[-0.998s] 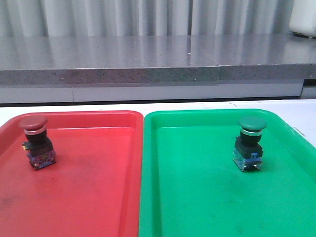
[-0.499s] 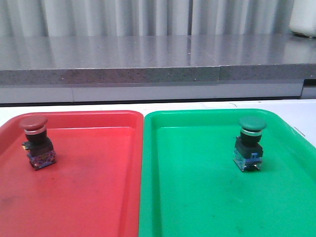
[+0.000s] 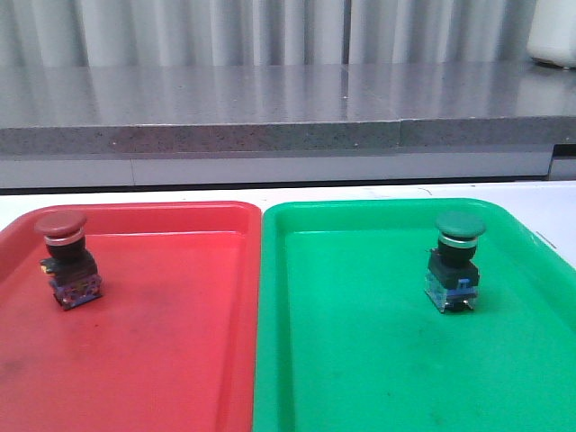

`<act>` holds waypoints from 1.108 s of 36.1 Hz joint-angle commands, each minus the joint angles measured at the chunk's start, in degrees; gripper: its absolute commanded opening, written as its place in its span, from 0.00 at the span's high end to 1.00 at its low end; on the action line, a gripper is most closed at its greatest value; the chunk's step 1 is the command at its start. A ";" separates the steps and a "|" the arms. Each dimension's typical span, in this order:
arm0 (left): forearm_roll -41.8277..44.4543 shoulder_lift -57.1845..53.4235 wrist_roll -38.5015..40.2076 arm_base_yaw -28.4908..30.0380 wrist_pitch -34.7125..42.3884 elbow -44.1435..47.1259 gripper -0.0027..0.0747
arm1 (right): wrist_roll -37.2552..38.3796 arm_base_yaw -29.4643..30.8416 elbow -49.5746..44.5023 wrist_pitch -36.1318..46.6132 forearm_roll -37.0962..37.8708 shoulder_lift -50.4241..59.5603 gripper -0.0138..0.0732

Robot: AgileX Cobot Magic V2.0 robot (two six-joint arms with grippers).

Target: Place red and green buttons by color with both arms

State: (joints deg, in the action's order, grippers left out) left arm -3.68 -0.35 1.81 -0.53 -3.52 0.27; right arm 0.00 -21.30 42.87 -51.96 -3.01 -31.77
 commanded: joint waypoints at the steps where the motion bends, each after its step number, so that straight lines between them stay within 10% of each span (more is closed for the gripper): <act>1: 0.05 -0.99 0.10 0.16 4.28 1.33 0.99 | -0.32 -0.12 1.38 3.29 0.69 0.11 0.97; 32: 0.05 -0.89 0.10 0.16 4.39 1.33 0.99 | -0.58 17.50 -43.98 51.33 5.30 33.26 0.97; 40: 0.05 -0.89 0.10 0.16 4.39 1.33 0.99 | -0.52 17.56 -44.07 50.64 5.23 33.26 0.97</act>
State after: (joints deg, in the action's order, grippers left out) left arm -3.68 -0.35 1.81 -0.53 -3.60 0.27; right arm 0.00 -4.15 -1.59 -6.63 1.52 0.54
